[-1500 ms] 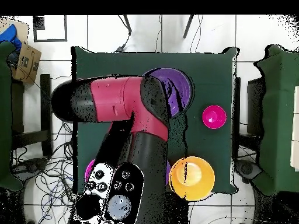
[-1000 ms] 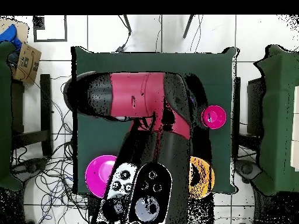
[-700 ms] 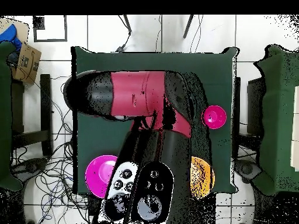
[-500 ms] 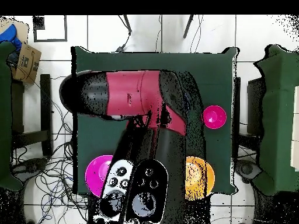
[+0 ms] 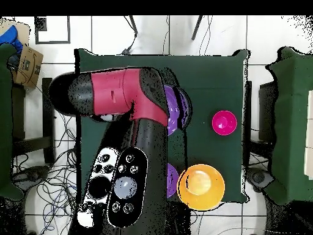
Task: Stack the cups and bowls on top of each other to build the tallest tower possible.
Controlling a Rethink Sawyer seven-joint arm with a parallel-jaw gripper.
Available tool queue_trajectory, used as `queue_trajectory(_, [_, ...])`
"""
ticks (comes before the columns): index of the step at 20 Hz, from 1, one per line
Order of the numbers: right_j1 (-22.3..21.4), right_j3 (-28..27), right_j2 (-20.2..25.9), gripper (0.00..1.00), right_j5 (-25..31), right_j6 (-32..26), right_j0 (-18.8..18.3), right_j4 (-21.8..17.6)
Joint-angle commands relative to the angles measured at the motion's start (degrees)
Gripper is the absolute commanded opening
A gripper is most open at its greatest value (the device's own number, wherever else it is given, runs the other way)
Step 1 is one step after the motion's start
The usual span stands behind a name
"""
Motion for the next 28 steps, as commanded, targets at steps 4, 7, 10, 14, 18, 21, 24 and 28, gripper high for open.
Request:
queue_trajectory(4, [9.10,-3.99,2.04,0.00,-5.25,7.92,2.33,-3.45])
queue_trajectory(7, [11.20,-4.68,0.50,0.00,-8.29,10.18,3.45,-3.83])
queue_trajectory(10, [13.15,-6.36,-1.96,0.00,-5.78,9.05,5.18,-5.28])
queue_trajectory(14, [14.38,-6.11,-6.05,0.00,-6.08,10.01,8.23,-7.14])
queue_trajectory(18, [14.67,-4.84,-8.28,0.00,-5.90,9.11,10.11,-7.21])
queue_trajectory(21, [14.65,-4.25,-9.79,0.00,-3.65,7.30,11.51,-7.39])
queue_trajectory(24, [14.50,-4.22,-10.70,0.00,-2.04,5.61,12.14,-7.03])
queue_trajectory(28, [14.39,-3.64,-11.51,0.00,-2.34,4.97,12.63,-6.24])
